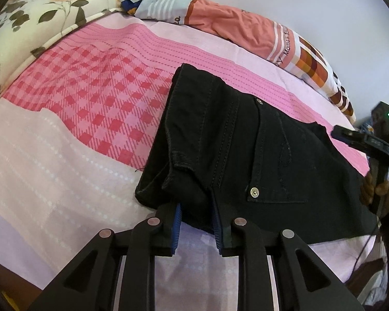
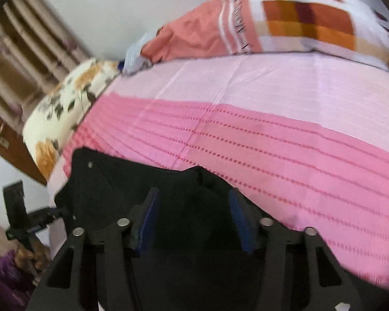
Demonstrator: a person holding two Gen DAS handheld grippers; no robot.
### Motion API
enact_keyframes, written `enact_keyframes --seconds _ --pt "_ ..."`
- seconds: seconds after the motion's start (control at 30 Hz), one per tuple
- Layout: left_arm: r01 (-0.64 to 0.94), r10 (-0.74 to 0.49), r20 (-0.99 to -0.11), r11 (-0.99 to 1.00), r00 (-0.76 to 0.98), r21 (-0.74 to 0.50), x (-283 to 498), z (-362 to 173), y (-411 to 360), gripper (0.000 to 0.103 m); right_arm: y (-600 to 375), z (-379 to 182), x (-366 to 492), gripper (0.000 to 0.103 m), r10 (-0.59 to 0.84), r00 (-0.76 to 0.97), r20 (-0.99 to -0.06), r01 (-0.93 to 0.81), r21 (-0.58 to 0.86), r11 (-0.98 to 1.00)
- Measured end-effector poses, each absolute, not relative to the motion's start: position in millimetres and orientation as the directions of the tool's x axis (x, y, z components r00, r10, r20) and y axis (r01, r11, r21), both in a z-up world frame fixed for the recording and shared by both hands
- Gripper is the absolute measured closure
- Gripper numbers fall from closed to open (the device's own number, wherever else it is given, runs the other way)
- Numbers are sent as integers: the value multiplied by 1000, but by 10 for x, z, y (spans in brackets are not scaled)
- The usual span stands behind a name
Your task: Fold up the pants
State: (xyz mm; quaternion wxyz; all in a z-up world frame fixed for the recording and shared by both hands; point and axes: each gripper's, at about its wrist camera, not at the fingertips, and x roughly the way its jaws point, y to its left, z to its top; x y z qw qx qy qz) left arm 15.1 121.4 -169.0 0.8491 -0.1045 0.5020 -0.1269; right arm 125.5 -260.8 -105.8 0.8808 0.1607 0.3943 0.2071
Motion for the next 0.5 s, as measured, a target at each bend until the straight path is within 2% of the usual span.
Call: enact_keyframes --seconds 0.1,0.2,0.5 --pt "113 -312 -830 949 463 -293 154 -1691 1191 77 -2467 -1154 1394 70 469 542 -697 -268 386 883" --pt "129 -300 -834 954 464 -271 158 -1690 1157 75 -2432 -1161 1473 78 513 502 -696 -323 400 858" --pt "149 -292 -832 956 471 -251 163 -1697 1107 67 -2358 -1110 1611 95 468 528 -709 -358 314 879"
